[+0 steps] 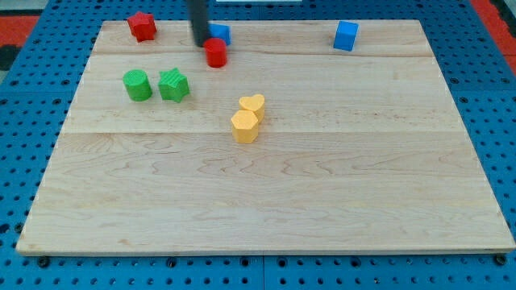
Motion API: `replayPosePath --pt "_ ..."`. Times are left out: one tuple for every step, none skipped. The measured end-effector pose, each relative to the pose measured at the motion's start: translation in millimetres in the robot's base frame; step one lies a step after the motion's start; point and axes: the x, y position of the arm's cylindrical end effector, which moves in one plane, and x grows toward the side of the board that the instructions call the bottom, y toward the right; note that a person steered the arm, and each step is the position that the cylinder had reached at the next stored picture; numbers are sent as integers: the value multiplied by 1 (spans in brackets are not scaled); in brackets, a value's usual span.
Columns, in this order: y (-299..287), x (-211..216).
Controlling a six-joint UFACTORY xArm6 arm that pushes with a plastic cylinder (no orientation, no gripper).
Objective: Move the blue triangle to the blue cube
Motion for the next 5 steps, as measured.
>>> replayPosePath --pt "10 -10" --pt "-66 -14" --pt "-32 -48" --pt "57 -46" --pt "137 -26"
